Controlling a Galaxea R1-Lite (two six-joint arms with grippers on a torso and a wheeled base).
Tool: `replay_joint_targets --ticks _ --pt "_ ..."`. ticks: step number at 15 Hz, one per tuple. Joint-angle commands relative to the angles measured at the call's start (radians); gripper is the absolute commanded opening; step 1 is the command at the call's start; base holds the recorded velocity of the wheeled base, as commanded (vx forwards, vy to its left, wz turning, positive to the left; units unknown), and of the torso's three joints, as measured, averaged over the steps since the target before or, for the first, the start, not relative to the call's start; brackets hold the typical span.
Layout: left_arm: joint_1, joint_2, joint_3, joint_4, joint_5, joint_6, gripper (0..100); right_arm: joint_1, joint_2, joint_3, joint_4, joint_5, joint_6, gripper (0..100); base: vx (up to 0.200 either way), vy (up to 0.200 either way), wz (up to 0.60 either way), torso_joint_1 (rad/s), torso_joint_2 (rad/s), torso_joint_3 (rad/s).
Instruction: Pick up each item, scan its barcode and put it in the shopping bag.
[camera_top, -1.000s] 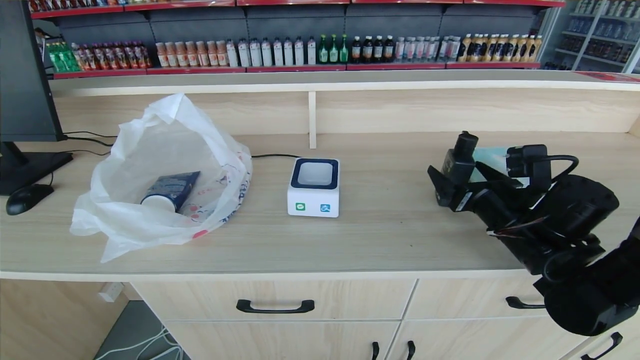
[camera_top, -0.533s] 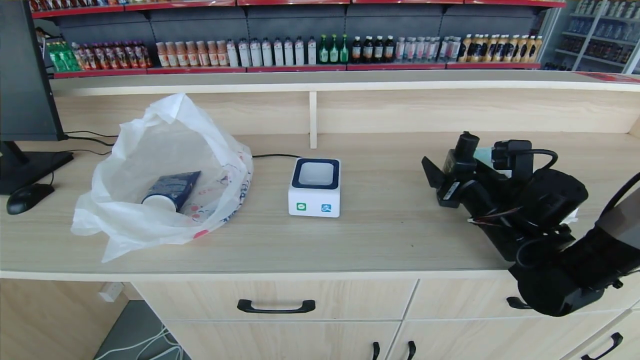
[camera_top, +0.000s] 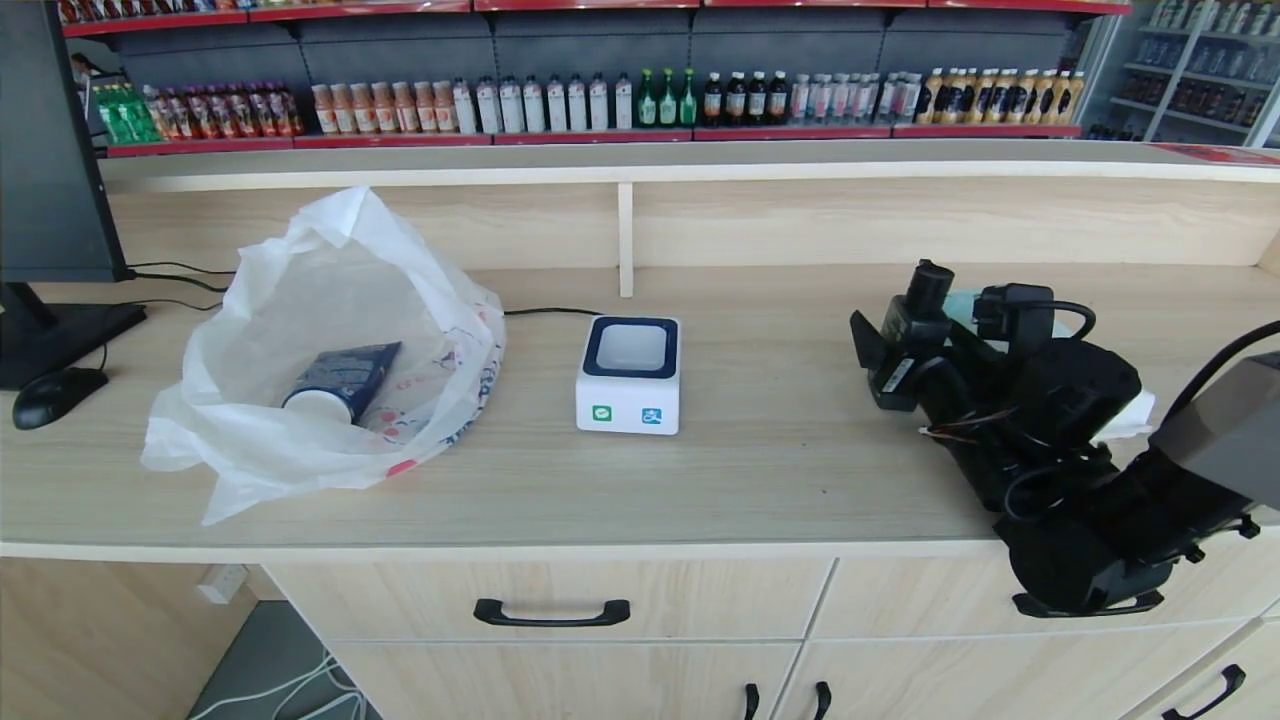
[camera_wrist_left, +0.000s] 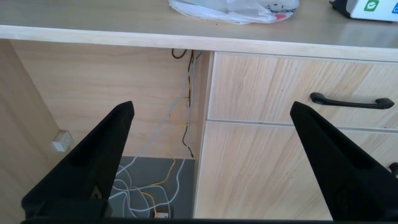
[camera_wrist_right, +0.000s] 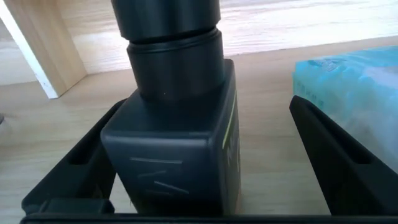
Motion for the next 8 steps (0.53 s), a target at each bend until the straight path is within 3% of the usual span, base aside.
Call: replay_joint_targets --ticks 1,8 --pt "0.001 0.0 0.0 0.0 0.0 -0.001 100 0.001 0.007 0.004 -0.001 -0.009 0.006 100 0.0 0.0 0.0 0.0 0.0 0.0" --pt "0.001 0.0 0.0 0.0 0.0 -0.001 100 0.001 0.007 0.031 -0.001 -0.01 0.02 100 0.0 0.0 0.0 0.0 0.0 0.0"
